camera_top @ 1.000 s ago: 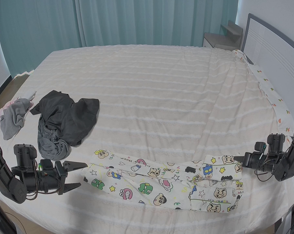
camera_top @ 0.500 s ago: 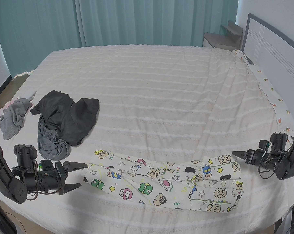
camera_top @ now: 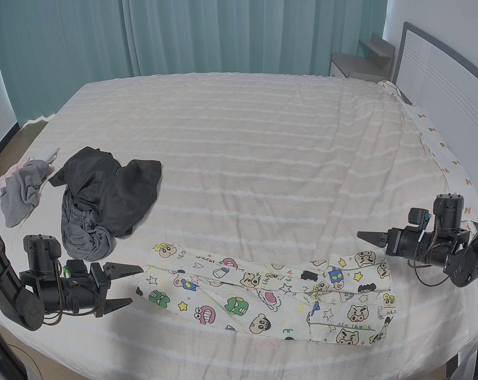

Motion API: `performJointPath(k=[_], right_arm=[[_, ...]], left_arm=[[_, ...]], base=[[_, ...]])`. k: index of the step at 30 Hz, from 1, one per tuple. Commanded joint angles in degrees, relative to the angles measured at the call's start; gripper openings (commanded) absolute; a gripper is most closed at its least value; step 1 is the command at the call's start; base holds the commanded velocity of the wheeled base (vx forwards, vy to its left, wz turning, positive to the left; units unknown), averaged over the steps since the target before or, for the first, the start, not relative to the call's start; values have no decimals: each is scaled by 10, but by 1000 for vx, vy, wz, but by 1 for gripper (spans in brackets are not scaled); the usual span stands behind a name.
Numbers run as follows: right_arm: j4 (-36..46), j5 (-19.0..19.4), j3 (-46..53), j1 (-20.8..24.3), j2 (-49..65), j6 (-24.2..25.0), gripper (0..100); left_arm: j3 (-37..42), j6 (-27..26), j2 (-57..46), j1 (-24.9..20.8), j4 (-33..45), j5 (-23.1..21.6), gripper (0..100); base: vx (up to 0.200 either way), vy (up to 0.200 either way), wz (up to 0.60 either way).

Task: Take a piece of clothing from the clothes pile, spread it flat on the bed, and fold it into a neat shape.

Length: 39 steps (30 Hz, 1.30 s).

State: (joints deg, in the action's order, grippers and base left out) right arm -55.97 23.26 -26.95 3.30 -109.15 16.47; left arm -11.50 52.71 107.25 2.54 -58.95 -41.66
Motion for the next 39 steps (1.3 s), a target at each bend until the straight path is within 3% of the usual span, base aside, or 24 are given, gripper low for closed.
performJointPath(k=[1,6,28,39], right_arm=[[21,-48,-60,94,-108,34,100],[19,-56,-72,109,-145,57,100],[18,-58,-71,164,-175,59,100],[10,-56,-31,88,-98,73,100]], left_arm=[[1,0,1,0,0,0,100],[1,0,3,0,0,0,100],[1,0,8,0,0,0,100],[1,0,8,-1,0,0,100]], base=[[0,0,0],[0,0,0],[0,0,0],[0,0,0]])
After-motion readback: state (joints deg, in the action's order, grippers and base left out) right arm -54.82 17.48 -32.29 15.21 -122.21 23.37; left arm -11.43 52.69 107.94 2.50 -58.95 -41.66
